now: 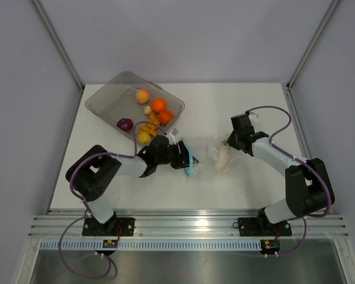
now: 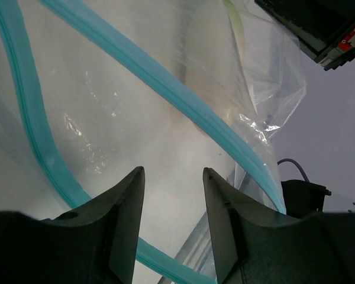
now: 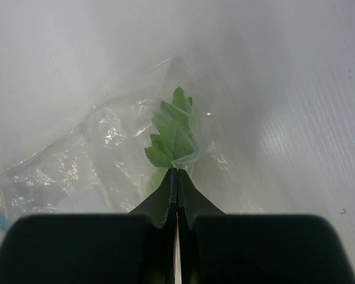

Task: Open the zip-top bag and remove the fake food
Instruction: Pick up the fake vegetable from the zipper food storage bag.

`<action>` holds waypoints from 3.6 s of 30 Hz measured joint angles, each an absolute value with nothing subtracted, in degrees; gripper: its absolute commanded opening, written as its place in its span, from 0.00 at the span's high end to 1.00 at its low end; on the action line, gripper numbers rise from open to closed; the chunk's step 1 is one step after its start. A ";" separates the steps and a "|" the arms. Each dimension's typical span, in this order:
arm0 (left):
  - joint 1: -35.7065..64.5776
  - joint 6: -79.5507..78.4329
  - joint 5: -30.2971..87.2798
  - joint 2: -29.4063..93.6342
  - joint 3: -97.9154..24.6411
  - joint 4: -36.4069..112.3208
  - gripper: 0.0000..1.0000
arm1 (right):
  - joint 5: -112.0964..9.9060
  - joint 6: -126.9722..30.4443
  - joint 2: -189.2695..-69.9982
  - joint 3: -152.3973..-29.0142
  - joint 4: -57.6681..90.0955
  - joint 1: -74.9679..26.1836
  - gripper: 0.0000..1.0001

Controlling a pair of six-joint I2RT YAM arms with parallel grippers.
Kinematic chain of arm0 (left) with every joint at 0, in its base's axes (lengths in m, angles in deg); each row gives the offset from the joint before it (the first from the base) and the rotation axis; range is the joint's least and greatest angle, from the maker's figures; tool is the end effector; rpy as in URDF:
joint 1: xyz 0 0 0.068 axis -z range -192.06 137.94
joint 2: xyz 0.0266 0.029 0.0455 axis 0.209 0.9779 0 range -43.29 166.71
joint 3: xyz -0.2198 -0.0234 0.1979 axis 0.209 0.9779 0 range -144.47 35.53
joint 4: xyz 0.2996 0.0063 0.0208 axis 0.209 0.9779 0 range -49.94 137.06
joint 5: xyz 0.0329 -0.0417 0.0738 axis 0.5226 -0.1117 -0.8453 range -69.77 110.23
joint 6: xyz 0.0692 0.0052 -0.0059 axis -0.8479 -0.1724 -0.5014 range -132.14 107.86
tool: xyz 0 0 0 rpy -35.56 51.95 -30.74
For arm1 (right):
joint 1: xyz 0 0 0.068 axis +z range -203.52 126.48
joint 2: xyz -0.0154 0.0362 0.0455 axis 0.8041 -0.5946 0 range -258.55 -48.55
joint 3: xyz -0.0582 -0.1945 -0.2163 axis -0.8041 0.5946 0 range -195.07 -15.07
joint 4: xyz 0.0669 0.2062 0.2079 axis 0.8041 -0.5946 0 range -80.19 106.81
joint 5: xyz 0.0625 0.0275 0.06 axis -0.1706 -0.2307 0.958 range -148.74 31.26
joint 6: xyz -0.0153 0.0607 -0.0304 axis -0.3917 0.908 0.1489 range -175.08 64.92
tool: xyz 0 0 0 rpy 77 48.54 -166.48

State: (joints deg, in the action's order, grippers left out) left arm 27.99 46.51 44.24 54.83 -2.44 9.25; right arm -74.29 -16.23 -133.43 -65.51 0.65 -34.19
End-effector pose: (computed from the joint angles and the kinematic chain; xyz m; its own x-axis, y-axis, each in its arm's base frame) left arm 0.2643 -0.2524 0.1192 -0.9290 -0.2382 -0.2832 0.1268 0.5143 -0.8482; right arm 0.3312 0.1001 0.1892 -0.6671 0.4065 -0.6243 0.3342 0.9123 0.2369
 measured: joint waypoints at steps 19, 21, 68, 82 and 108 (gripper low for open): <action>27.99 44.53 44.81 56.58 -5.83 8.69 0.47 | -75.86 -16.75 -123.53 -63.95 -1.85 -34.21 0.23; 27.99 44.35 44.85 56.65 -5.85 8.73 0.47 | -75.88 -16.69 -121.72 -63.41 -2.70 -34.21 0.23; 28.19 38.62 43.76 62.90 -14.01 17.84 0.36 | -74.33 -14.28 -131.21 -59.80 -3.42 -34.21 0.87; 28.25 37.42 44.00 64.71 -16.54 19.72 0.32 | -72.76 -15.68 -130.90 -60.39 -2.81 -34.19 0.80; 28.25 35.15 45.09 64.74 -20.00 23.09 0.30 | -74.07 -14.70 -137.98 -67.65 1.59 -34.19 0.52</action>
State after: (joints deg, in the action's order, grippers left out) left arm 28.25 35.15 45.09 64.74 -20.00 23.09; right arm -74.07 -14.70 -137.98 -67.65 1.59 -34.19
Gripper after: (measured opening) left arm 0.699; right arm 0.449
